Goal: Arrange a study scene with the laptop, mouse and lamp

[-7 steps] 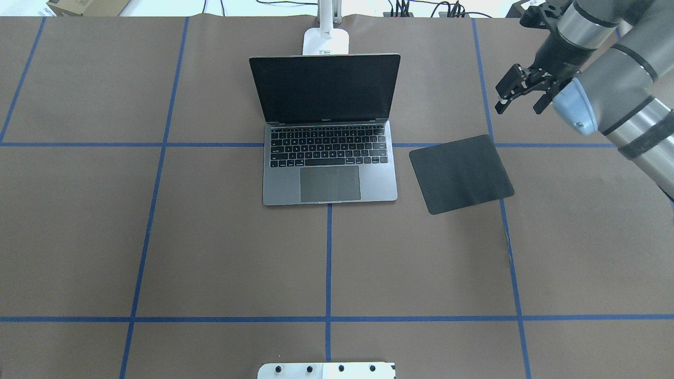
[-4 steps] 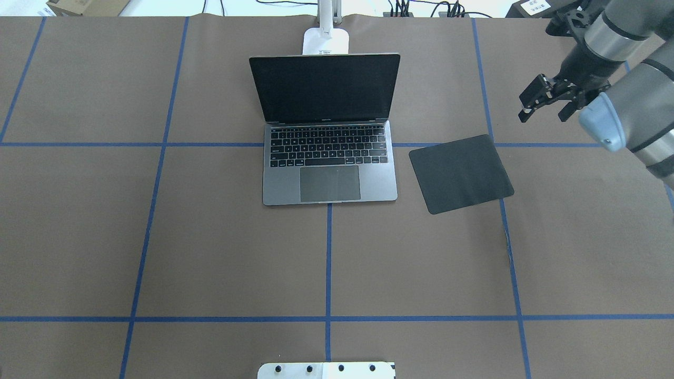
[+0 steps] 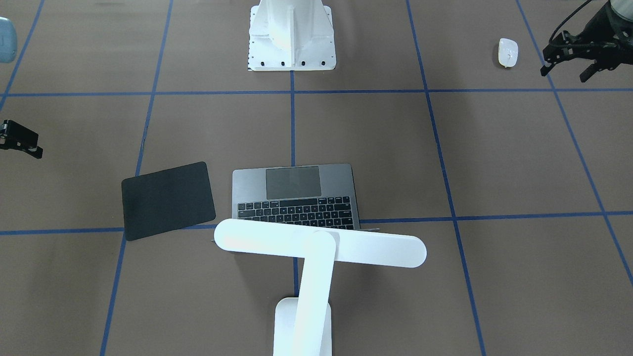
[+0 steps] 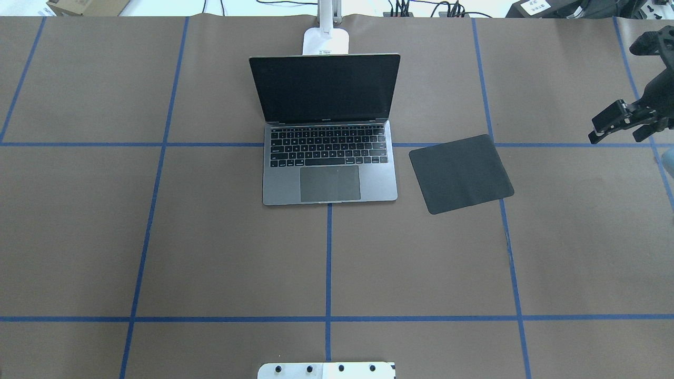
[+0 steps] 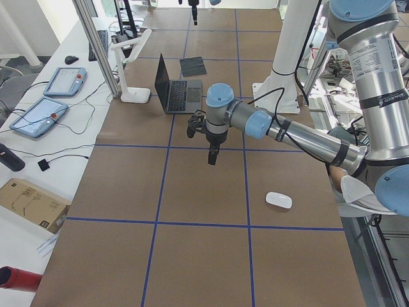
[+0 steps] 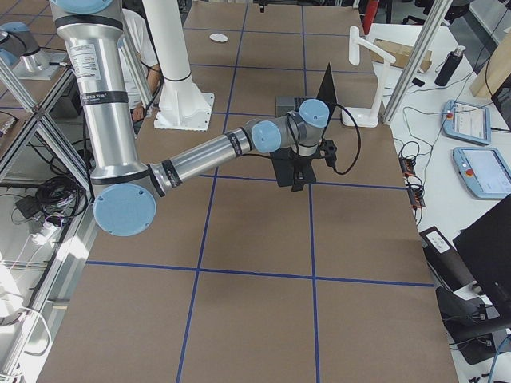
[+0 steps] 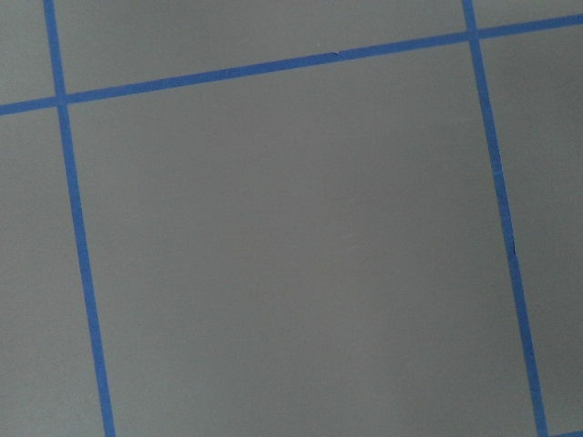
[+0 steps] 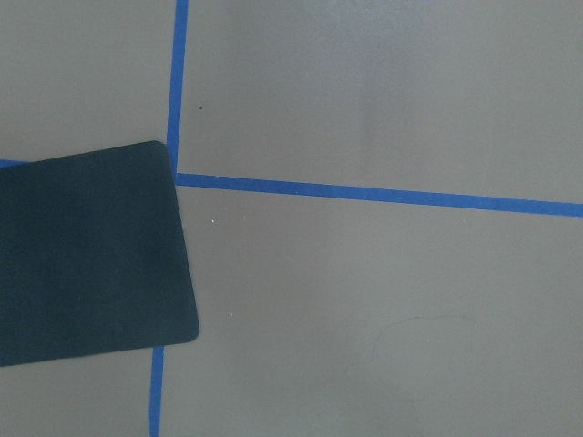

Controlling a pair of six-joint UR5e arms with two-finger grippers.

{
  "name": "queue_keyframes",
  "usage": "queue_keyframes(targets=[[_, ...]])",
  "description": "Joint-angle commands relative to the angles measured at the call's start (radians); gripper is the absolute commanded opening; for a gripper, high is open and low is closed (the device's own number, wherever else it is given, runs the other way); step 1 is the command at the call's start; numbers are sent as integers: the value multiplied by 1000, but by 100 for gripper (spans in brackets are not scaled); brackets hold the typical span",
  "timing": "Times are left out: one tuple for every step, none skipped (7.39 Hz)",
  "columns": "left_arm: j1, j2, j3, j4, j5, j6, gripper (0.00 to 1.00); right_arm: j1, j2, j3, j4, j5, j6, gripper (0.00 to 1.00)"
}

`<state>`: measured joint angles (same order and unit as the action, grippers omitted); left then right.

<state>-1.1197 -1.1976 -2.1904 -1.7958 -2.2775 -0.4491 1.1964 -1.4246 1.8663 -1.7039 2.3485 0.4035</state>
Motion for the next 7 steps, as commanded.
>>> queue_keyframes(targets=[[75,122,40,-185,19,-36,100,-1,-3,-2,36,-3,8,99],[110,133,91,-277,48,-49,100,-1,-8,-7,74,-2,12,99],[188,148,157,-387,111,-83,100,-1,-8,-6,76,-1,12,99],[225,148,200,-478,111,-135,100,-1,-8,-6,76,-1,12,99],[301,151,219,-491,111,-138,100,-3,-7,-4,76,-1,23,99],[343,191,233,-555,121,-193,100,-5,-5,1,82,0,50,99],[383,235,250,-671,175,-260,100,-9,-10,-2,113,-1,52,99]])
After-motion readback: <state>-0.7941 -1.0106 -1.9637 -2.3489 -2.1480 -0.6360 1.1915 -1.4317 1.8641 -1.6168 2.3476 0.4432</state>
